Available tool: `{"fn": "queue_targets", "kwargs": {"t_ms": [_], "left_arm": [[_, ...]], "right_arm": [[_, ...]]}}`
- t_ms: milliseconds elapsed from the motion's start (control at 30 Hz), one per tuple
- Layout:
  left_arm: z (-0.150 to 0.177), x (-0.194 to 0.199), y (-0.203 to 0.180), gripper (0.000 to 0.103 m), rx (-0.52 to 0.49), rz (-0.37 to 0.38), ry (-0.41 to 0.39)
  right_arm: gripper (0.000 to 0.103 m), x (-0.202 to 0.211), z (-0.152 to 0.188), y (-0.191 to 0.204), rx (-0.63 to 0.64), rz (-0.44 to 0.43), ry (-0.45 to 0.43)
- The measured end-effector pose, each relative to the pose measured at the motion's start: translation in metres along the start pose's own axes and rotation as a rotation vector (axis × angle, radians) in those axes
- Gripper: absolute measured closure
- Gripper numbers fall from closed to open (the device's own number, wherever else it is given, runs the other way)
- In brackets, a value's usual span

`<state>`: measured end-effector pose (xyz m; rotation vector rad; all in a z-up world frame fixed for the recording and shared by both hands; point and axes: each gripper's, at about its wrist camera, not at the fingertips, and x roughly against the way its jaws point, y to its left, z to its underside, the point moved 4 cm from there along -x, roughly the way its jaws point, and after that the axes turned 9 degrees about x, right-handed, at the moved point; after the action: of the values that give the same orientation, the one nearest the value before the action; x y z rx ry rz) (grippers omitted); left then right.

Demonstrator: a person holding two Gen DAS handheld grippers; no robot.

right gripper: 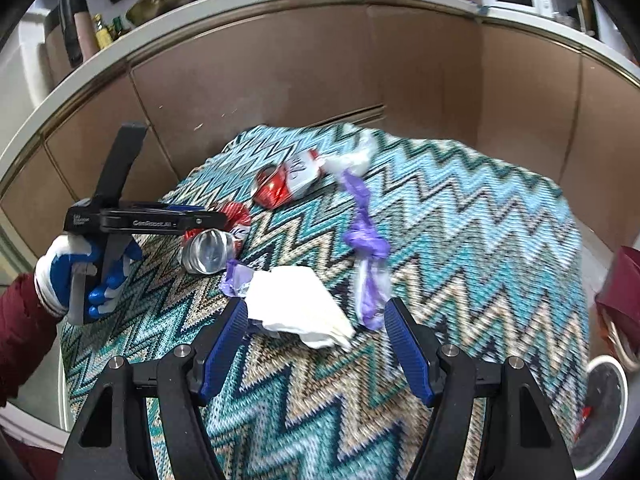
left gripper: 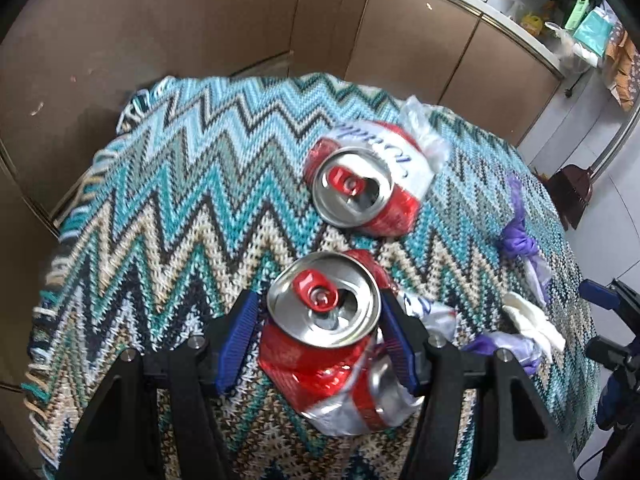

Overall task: Collect trash
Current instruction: 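Grasp the crushed red can with the left tool while the right tool grasps white tissue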

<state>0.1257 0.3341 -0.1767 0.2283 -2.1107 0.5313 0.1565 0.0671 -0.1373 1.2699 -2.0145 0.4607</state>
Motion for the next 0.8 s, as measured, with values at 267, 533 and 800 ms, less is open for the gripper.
{"fn": "queue_targets", "kwargs": {"t_ms": [267,533,800], "left_arm": [[0.0,-0.004,-0.007,0.051,-0.04,0.003,-0.015],[0.009,0.006,-0.007,0.052,-0.048,0.004,-0.071],[0.015,0.026,-0.006,0.052,-0.009,0.042,-0.111]], "right_arm": [[0.034,-0.035,-0.003,0.009,0.046,-0.057,0.04],[0.034,-0.046,0.002,0.007,0.027,-0.123,0.055],[0.046,-0.039,0.013,0.004,0.044,-0.106,0.079]]}}
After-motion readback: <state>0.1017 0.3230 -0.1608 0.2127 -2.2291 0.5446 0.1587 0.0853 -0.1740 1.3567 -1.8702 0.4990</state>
